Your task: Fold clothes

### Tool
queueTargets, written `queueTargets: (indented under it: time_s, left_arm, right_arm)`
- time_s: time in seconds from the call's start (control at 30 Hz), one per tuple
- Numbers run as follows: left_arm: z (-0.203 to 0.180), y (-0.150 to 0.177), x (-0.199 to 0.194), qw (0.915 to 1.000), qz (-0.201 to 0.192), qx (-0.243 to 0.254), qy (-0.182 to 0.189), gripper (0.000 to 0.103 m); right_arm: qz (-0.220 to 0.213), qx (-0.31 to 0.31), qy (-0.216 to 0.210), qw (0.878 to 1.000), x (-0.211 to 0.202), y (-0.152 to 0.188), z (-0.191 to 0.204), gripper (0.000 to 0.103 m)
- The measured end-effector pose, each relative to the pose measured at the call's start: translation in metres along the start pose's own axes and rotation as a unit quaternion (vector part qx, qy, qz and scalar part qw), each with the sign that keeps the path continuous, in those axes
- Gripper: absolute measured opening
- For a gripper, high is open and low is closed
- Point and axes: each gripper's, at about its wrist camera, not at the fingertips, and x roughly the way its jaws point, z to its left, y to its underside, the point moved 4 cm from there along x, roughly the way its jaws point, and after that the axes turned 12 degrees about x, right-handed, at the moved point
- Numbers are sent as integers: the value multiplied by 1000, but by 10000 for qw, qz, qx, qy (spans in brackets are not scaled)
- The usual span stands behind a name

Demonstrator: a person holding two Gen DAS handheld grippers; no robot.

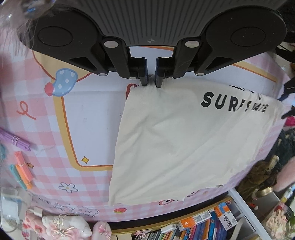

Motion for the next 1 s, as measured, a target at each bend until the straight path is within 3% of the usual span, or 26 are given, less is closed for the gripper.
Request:
queueTargets:
  time_s: [0.13,0.23,0.27,0.4,0.53,1.0]
  left_arm:
    - [2,-5,2,9998,191,-78,59,52]
    - [4,-9,4,9994,332,-122,66,52]
    - [4,-10,5,9992,379,-121,61,52]
    - [-1,-11,6,9987,502,113,11,52]
    - [-5,-10,7,9976,573,381,-18,52]
    - [15,-19,10,9950,863,-254,432,53]
  right_arm:
    - [-14,43,220,9997,1,0,5,8]
    - [-88,142,447,9989,-2,-5,9,21]
    - [-201,159,518,9983,-6,-8,12,27]
    - [-722,182,697,9948,-24,-30,29,34]
    - [-920,28,592,9940,-24,-55,65,42]
    - [-147,-1030,141,9945,66,-99,228,54]
